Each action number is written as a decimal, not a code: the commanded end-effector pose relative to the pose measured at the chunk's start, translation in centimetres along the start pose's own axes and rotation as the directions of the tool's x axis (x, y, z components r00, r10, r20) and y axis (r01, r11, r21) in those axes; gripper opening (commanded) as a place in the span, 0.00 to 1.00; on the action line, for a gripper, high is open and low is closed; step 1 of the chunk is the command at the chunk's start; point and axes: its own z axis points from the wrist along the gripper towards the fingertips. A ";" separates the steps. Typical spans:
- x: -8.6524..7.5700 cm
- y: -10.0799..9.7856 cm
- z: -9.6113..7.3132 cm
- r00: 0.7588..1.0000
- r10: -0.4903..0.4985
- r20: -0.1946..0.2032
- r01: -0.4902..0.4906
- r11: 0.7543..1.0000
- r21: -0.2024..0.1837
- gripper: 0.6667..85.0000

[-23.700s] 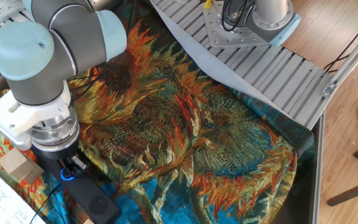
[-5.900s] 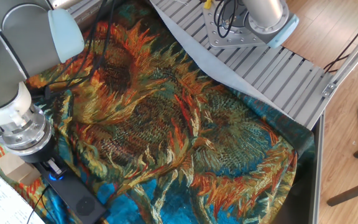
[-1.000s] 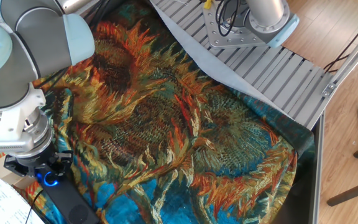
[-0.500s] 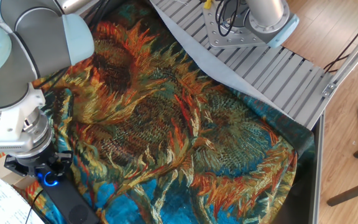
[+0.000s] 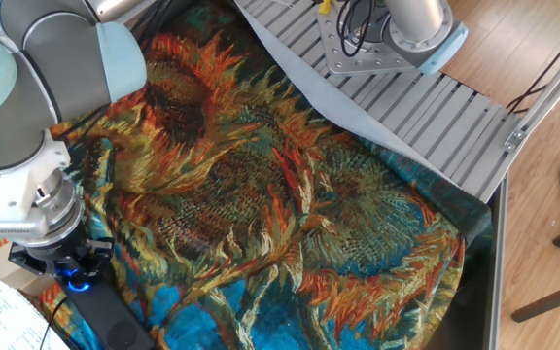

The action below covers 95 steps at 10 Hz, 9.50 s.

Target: Turn the knob to increase the volume of the speaker

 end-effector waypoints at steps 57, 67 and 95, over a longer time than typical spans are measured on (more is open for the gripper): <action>0.9 2.4 -1.6 0.932 0.345 -0.110 -0.351 0.936 -0.040 0.40; -1.6 0.7 -0.7 0.985 0.167 -0.038 -0.168 0.986 -0.016 0.49; -1.3 1.2 -0.3 0.974 0.218 -0.059 -0.220 0.974 -0.043 0.44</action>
